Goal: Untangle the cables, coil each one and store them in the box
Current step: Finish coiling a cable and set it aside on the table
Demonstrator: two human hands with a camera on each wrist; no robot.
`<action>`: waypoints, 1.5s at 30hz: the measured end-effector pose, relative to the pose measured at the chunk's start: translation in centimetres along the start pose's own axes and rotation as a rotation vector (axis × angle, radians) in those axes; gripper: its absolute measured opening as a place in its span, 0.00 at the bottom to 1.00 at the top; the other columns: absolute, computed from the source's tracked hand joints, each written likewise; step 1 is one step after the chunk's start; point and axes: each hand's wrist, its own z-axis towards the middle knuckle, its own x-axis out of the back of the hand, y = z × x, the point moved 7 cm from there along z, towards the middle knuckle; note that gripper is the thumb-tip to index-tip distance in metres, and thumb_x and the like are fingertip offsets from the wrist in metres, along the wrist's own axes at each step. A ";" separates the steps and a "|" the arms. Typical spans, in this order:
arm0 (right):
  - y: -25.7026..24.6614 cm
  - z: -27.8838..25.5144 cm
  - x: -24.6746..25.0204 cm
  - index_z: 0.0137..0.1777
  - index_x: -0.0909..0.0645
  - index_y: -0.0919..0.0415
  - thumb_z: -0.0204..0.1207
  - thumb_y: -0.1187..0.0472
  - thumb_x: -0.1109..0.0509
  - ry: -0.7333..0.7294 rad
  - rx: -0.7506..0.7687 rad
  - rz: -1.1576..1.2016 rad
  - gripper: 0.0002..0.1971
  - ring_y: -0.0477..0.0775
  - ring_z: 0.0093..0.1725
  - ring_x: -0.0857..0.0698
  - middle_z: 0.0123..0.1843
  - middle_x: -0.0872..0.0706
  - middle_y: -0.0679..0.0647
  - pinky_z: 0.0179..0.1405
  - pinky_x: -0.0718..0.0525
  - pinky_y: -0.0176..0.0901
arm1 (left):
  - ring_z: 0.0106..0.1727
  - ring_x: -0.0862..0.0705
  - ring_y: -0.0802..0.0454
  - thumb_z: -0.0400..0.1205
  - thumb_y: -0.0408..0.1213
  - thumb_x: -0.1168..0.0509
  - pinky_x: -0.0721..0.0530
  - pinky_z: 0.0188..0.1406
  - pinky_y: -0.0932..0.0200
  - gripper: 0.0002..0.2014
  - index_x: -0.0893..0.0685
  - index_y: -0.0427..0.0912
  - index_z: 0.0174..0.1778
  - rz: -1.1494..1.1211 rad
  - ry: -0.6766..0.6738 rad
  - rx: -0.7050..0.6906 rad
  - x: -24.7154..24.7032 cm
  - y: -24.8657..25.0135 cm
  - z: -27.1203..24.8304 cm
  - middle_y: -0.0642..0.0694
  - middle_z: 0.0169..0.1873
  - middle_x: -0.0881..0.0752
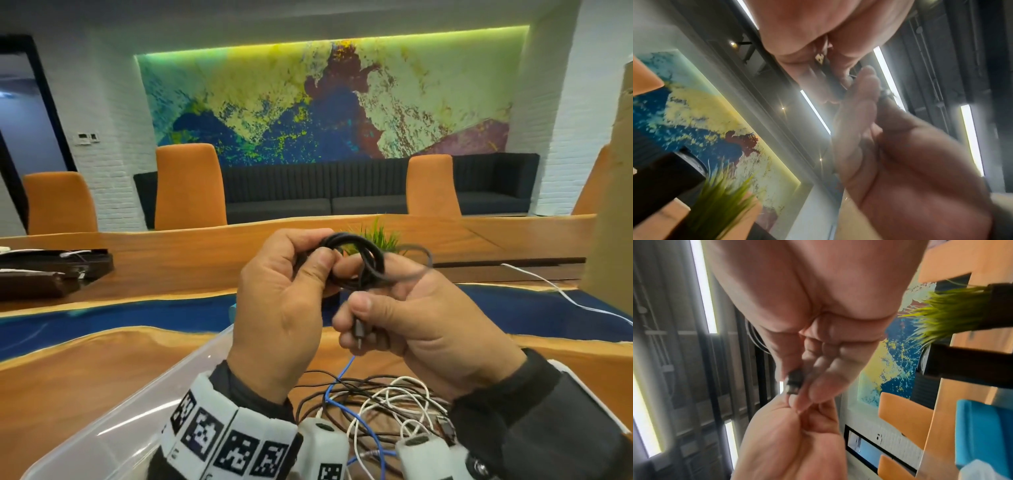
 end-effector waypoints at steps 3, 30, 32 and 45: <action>0.5 -0.1 0.4 0.61 0.21 0.60 0.74 0.71 0.26 -0.038 -0.052 -0.271 0.17 0.64 0.38 0.11 0.40 0.10 0.66 0.37 0.13 0.50 | 0.39 0.11 0.56 0.87 0.28 0.41 0.09 0.41 0.57 0.09 0.17 0.43 0.53 -0.325 0.138 0.188 1.7 -0.7 1.0 0.48 0.36 0.12; -4.3 -0.7 2.6 0.41 0.12 0.62 0.74 0.65 0.24 0.235 0.250 -0.760 0.02 0.60 0.41 0.14 0.38 0.11 0.58 0.46 0.14 0.57 | 0.43 0.12 0.50 0.87 0.29 0.40 0.10 0.51 0.48 0.09 0.16 0.45 0.51 -0.099 -0.207 0.301 -0.6 -1.5 0.3 0.42 0.45 0.08; -4.2 -0.8 2.8 0.43 0.11 0.58 0.74 0.63 0.23 0.248 0.227 -0.835 0.00 0.56 0.42 0.13 0.40 0.10 0.55 0.48 0.16 0.57 | 0.40 0.13 0.52 0.87 0.29 0.38 0.10 0.49 0.50 0.08 0.16 0.45 0.51 -0.001 -0.212 0.267 -0.5 -1.6 0.3 0.43 0.42 0.09; -3.2 -1.0 -0.1 0.48 0.11 0.57 0.76 0.60 0.28 0.322 0.630 -1.249 0.06 0.50 0.46 0.15 0.47 0.14 0.49 0.42 0.15 0.50 | 0.47 0.11 0.54 0.87 0.32 0.38 0.13 0.47 0.63 0.07 0.16 0.48 0.53 -0.042 -0.192 0.251 -1.3 -1.6 -0.5 0.48 0.45 0.11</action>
